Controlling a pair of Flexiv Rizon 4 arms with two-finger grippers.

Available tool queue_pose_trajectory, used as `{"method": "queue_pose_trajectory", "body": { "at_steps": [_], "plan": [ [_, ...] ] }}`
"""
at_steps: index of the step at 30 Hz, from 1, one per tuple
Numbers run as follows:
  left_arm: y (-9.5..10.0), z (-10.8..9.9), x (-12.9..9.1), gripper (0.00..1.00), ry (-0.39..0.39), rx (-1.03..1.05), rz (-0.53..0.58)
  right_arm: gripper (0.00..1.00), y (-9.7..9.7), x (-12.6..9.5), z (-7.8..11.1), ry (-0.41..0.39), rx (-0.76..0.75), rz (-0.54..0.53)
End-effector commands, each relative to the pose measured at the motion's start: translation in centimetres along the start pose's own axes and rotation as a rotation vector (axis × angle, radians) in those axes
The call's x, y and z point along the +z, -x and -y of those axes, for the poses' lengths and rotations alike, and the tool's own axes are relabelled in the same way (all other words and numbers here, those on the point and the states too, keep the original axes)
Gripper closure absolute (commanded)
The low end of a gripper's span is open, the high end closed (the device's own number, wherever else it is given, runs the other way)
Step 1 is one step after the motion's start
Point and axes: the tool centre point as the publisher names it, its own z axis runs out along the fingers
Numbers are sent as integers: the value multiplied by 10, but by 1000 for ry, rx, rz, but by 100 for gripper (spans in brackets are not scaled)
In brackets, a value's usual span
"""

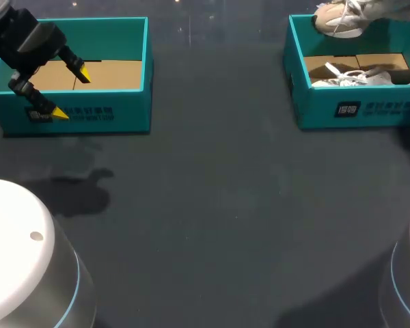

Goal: Take the shoe out of the shoebox, open the shoe tongue, remove and reinsert the insole, then place the shoe into the shoebox

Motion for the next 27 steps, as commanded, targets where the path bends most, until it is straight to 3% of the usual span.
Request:
{"method": "queue_pose_trajectory", "body": {
  "at_steps": [1, 8, 13, 27],
  "plan": [
    [0, 0, 0, 0, 3, 0, -2, 100, -1, -4, 6, 10, 2, 5],
    [0, 0, 0, 0, 3, 0, -2, 100, -1, -4, 6, 10, 2, 5],
    [0, 0, 0, 0, 3, 0, -2, 100, -9, 21, 12, 13, 49, -26],
    [0, 0, 0, 0, 3, 0, -2, 100, -21, 44, 17, -53, 133, 14]
  ]
}}
